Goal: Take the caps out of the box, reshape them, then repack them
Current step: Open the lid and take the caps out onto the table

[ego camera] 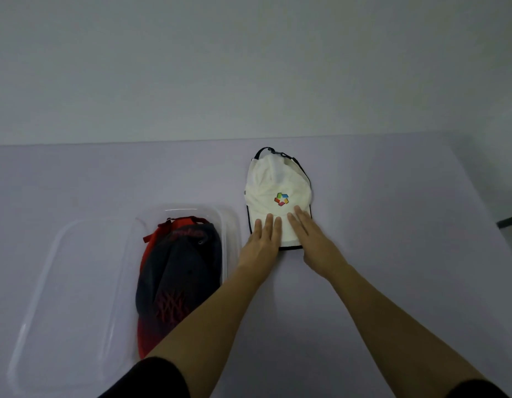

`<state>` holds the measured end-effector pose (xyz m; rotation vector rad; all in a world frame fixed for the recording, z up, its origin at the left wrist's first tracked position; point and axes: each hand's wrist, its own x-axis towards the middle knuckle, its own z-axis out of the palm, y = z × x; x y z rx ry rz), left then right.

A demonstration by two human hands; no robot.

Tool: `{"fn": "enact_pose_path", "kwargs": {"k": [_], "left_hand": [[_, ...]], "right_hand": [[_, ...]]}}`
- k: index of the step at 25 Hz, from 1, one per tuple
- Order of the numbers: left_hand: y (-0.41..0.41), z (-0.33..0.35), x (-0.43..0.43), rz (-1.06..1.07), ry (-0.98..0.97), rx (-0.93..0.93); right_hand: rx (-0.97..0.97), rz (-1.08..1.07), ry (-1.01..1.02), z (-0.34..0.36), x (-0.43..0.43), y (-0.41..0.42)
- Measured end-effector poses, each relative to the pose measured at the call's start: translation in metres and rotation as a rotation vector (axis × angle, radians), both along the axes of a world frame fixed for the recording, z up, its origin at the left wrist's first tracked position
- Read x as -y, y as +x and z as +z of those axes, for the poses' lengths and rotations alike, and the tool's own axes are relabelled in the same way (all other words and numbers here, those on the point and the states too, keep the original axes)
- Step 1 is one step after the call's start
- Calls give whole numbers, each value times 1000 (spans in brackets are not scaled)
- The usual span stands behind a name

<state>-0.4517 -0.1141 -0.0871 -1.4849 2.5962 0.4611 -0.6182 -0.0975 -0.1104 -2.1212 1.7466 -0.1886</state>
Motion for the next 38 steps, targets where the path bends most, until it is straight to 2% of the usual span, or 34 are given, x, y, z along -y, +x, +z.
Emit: {"fn": "enact_pose_path", "kwargs": {"k": [4, 6, 9, 12, 14, 16, 17, 20, 22, 24, 26, 28, 30, 32, 35, 38], "left_hand": [[-2, -3, 8, 16, 144, -18], [3, 12, 6, 69, 148, -127], [22, 39, 4, 172, -9, -359], [75, 61, -3, 437, -165, -485], [119, 67, -4, 704, -122, -508], [161, 63, -7, 888, -68, -402], [176, 59, -8, 911, -27, -338], [195, 49, -16, 837, 100, -356], [198, 51, -19, 817, 71, -477], [202, 61, -25, 816, 36, -610], [205, 75, -35, 771, -55, -667], [199, 97, -42, 720, -229, -661], [187, 124, -44, 686, -415, -700], [162, 152, -50, 666, -501, -792], [101, 166, -67, 628, -386, -914], [40, 135, -83, 564, -154, -746]], "right_hand": [[-5, 10, 68, -5, 4, -3], [46, -49, -15, -4, 0, 2], [164, -147, -232, 2, -4, 22], [215, -108, -372, 20, -9, 83], [163, -57, -389, 29, -12, 127], [64, -59, -385, 31, -14, 161], [9, -71, -369, 29, -15, 173], [-65, -82, -336, 25, -19, 194], [28, -132, -321, 28, -21, 200], [227, -193, -286, 37, -28, 208], [538, -234, -251, 52, -40, 217], [811, -282, -240, 76, -47, 225], [945, -345, -291, 106, -49, 226], [1001, -409, -400, 140, -56, 210], [983, -559, -468, 166, -79, 158], [888, -814, -327, 142, -103, 108]]}}
